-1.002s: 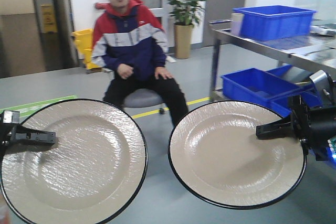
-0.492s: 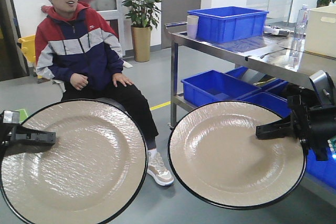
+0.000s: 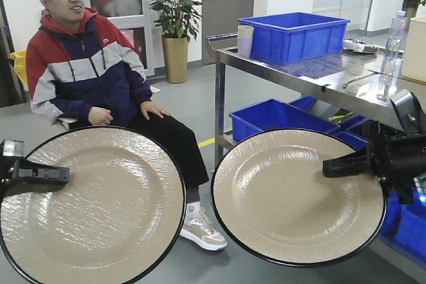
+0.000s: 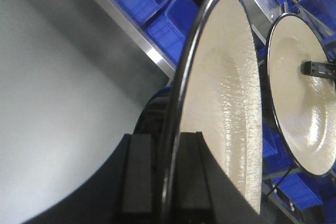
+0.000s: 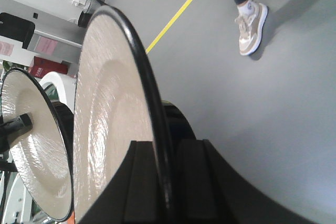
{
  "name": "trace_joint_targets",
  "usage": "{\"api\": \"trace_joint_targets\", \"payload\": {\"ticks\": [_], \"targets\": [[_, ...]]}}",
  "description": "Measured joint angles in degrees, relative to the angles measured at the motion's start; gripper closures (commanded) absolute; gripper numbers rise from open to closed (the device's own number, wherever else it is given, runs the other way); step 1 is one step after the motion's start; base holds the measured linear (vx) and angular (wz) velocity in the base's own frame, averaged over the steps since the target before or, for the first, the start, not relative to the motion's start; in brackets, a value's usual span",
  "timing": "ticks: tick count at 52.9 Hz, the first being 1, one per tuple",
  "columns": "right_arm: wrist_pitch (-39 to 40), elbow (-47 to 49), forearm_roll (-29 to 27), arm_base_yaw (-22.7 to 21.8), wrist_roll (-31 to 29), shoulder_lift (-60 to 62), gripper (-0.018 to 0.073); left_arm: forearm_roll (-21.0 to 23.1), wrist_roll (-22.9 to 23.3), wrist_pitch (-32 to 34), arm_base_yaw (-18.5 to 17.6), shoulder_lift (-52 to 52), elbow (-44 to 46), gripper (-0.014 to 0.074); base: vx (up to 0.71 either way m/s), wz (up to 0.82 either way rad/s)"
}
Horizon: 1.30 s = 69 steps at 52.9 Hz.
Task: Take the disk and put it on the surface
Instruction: 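Hold both plates upright while the base drives to the steel table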
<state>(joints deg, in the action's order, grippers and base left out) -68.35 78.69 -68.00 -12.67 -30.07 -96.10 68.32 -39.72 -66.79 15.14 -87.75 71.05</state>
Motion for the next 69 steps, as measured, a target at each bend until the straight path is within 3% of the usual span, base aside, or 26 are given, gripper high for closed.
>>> {"api": "trace_joint_targets", "payload": {"ticks": [19,69], "targets": [[0.00,0.00,0.00,0.00,0.00,0.00,0.0568,0.00,0.00,0.04,0.00,0.00,0.00,0.0598,0.44,-0.18],[0.21,0.00,0.00,0.00,0.00,0.00,0.0568,0.00,0.00,0.16,0.00,0.00,0.00,0.0598,0.41,-0.45]]}}
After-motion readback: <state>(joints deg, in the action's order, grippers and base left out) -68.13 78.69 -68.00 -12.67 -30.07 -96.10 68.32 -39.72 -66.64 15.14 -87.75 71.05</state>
